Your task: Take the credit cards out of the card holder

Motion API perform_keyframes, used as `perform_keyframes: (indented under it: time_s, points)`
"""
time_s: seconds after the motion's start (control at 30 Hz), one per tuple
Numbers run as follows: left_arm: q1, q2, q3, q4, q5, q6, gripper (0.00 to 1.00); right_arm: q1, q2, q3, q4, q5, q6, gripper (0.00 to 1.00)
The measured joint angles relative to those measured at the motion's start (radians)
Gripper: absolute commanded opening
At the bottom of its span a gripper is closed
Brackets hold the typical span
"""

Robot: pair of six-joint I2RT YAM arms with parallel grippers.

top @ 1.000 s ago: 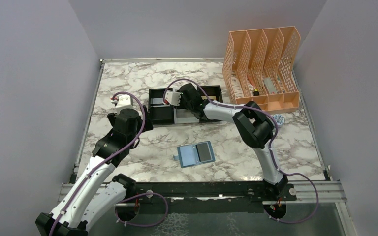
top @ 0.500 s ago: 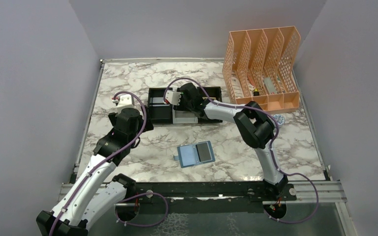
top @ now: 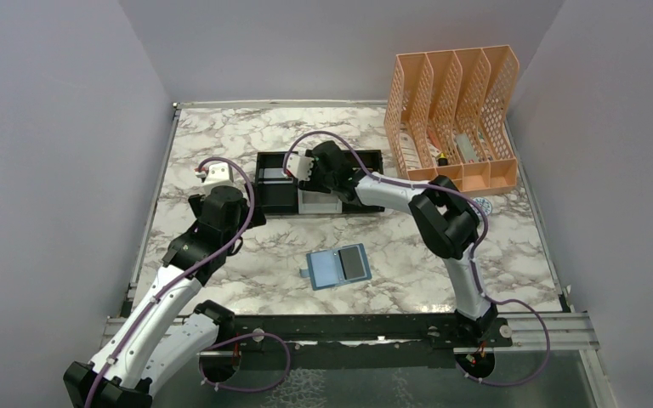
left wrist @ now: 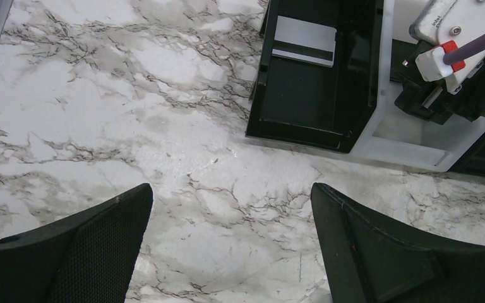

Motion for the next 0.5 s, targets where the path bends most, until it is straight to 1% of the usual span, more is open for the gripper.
perform_keyframes:
  time_s: [0.2,0.3,0.33,0.37,0.47,0.5]
  points:
    - [0.0,0.003,0.0,0.0,0.006,0.002,0.99,0.0,-0.016,-0.018,0.0,-0.005,0.016,0.61]
    - [0.0,0.005,0.0,0.0,0.008,0.003,0.99,0.0,-0.063,-0.055,0.01,-0.01,0.061,0.62]
    - [0.0,0.006,0.0,0.0,0.01,0.003,0.99,0.0,-0.09,-0.078,0.022,-0.011,0.084,0.63]
    - [0.0,0.006,0.0,0.0,0.011,0.003,0.99,0.0,-0.125,-0.108,0.042,-0.012,0.113,0.68]
    - [0.0,0.009,0.0,0.0,0.021,0.005,0.99,0.0,-0.272,-0.243,0.128,-0.016,0.224,0.99]
    - [0.0,0.01,0.0,0.0,0.035,0.007,0.99,0.0,-0.332,-0.301,0.169,-0.015,0.272,1.0]
